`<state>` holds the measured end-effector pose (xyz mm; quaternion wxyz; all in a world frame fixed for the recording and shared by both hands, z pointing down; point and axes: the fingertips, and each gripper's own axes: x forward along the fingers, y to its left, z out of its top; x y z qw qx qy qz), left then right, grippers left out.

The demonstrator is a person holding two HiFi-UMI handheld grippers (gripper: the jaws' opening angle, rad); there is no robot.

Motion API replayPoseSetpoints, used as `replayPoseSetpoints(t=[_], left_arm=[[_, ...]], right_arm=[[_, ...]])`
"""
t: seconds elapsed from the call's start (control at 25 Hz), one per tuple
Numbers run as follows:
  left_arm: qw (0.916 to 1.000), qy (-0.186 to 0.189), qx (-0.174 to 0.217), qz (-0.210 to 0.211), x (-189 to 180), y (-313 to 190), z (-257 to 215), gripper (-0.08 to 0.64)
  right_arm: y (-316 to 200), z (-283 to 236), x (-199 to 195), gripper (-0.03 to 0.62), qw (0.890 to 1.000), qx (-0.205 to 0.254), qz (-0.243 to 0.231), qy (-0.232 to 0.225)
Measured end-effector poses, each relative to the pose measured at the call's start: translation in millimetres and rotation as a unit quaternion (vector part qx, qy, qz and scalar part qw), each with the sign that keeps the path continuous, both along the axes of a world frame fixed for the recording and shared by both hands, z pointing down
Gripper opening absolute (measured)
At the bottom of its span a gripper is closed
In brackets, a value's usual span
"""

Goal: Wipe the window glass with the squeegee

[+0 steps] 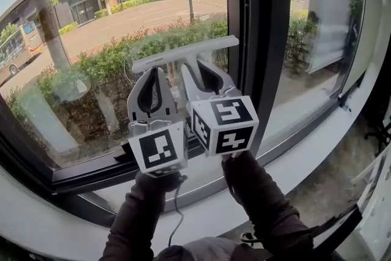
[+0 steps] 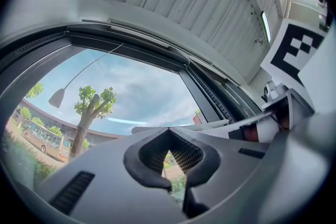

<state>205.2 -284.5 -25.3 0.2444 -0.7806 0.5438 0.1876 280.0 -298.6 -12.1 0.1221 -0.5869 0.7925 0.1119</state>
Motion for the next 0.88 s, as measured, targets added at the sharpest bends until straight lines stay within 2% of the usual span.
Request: replayPoseSetpoints(t=[0.32, 0.48, 0.88], left_arm=[[0.9999, -0.001, -0.011, 0.001, 12.0, -24.7, 3.4, 0.0], [0.9998, 0.014, -0.014, -0.002, 12.3, -32.3, -0.3, 0.0], [0.9998, 0.011, -0.019, -0.001, 14.4, -52.7, -1.5, 0.0]], right_arm=[[-24.1, 4.2, 11.5, 0.083, 1.0, -0.018, -0.003, -0.004], [-33.6, 2.4, 12.7, 0.083, 1.0, -0.025, -0.011, -0.004], [-53.7, -0.3, 13.7, 0.083, 0.999, -0.035, -0.015, -0.006]])
